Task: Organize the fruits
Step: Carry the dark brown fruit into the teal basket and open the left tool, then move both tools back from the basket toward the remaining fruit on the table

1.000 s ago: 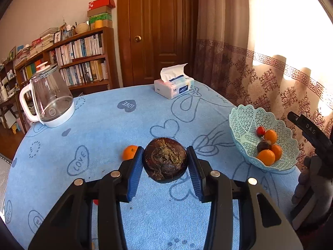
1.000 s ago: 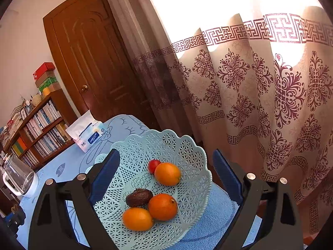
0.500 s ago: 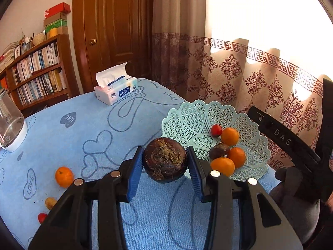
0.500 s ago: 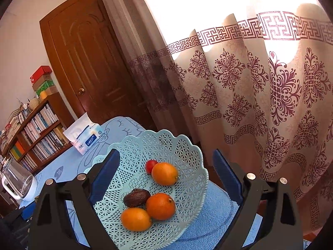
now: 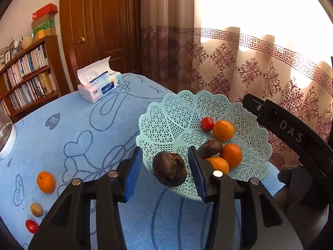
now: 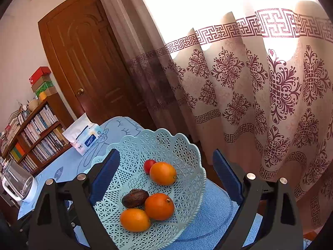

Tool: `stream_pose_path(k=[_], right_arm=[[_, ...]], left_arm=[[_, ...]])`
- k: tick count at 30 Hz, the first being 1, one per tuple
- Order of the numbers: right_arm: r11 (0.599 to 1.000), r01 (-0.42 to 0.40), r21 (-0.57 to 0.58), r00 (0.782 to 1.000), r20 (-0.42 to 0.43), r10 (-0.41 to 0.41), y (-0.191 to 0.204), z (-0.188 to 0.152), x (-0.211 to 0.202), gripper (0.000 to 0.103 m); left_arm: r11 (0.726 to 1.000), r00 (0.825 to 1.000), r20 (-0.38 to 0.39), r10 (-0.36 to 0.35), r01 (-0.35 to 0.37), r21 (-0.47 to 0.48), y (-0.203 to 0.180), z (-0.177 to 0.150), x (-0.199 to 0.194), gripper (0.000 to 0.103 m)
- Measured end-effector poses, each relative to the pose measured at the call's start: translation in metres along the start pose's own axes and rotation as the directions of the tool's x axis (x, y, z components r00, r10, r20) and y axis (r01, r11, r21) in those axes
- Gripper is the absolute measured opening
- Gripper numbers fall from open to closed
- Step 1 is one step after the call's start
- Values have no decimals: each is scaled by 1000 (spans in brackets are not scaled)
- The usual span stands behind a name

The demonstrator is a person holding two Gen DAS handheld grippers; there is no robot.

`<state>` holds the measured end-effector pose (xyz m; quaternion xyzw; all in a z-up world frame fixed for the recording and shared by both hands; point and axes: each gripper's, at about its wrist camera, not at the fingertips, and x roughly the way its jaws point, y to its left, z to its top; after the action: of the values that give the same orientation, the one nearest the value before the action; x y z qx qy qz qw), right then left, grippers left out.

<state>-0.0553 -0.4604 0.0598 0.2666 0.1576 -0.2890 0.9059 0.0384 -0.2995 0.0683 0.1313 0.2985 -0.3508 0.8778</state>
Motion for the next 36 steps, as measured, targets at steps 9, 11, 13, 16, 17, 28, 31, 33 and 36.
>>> stream_pose_path(k=[9,11,13,16,17,28,31,33,36], right_arm=[[1000,1,3,1000,3,-1,0,0,-1,92],[1000,1,4,1000,2,-1,0,0,-1,92],[1000,2,4,1000,3,-2,0,0,-1,92],[1000,1,4,1000,3,-1,0,0,-1,92],[1000,1,4,1000,3,-1,0,0,-1,92],[1000,3,-4,1000,22,-3,0,2,-4,92],[1000,3,-17,999,37,-3,2,2,-6,92],[1000,4,-27,999,46,-2,4,2,-8,92],[999,3,-40,998,59,-1,6,2,-10,92]], left_arm=[[999,1000,8,25,-25,-22,11,-3,-5,73],[999,999,6,32,-32,-27,13,-5,-6,78],[999,999,5,36,-36,-33,15,-6,-7,83],[998,999,2,43,-43,-45,19,-8,-9,83],[998,999,2,46,-46,-48,21,-8,-9,83],[993,996,16,82,-81,-82,34,-12,-24,83],[992,995,25,100,-98,-78,36,-12,-29,84],[991,993,32,115,-112,-77,36,-13,-32,91],[988,988,48,146,-143,-65,36,-14,-38,91]])
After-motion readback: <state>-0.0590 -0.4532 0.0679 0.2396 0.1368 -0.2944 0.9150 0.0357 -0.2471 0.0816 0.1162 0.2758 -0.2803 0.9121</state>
